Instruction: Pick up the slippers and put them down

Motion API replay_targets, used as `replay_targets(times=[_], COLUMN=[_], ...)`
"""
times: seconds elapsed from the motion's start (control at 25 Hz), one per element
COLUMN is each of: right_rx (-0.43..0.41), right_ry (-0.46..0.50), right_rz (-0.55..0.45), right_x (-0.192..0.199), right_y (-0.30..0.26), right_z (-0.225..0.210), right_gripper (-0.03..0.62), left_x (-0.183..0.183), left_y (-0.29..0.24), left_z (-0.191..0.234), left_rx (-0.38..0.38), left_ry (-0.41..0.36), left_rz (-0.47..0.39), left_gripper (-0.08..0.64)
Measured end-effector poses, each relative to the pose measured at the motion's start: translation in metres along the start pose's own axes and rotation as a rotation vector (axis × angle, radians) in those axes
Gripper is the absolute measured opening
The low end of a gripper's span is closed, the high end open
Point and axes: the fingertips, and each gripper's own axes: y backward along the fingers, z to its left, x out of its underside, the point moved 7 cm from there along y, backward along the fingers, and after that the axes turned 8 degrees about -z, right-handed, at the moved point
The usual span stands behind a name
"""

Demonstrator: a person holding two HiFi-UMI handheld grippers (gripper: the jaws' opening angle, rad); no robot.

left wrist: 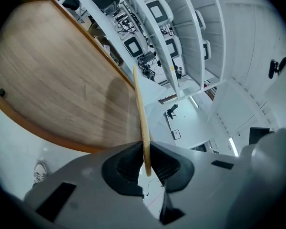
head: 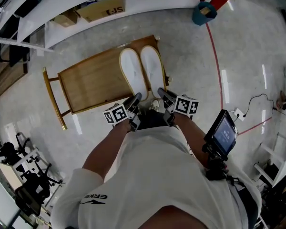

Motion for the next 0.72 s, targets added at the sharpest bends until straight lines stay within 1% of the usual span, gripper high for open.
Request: replay_targets(times=[0.16, 0.36, 0.72], right_rx=[0.012, 0.021, 0.051], right_ry=[-0.017, -0.039, -0.097], right_rz=[0.029, 0.056, 0.084], right_x=[0.005, 0.006, 0.015], right_y=[-0.007, -0.016, -0.018], right_z=[-0.011, -0.023, -0.038], right_gripper=[0.034, 0.034, 0.034], left_x=[0.006, 0.012, 0.021], left_y=[-0.001, -0.008, -0.007], left_z=[0.011, 0.021, 0.035], left_rx=[-0.024, -0.040, -0.072], left_ry=[0.030, 0.046, 0.075], left_rz=[0.001, 0.021, 0.032], left_gripper=[0.034, 0.034, 0.034])
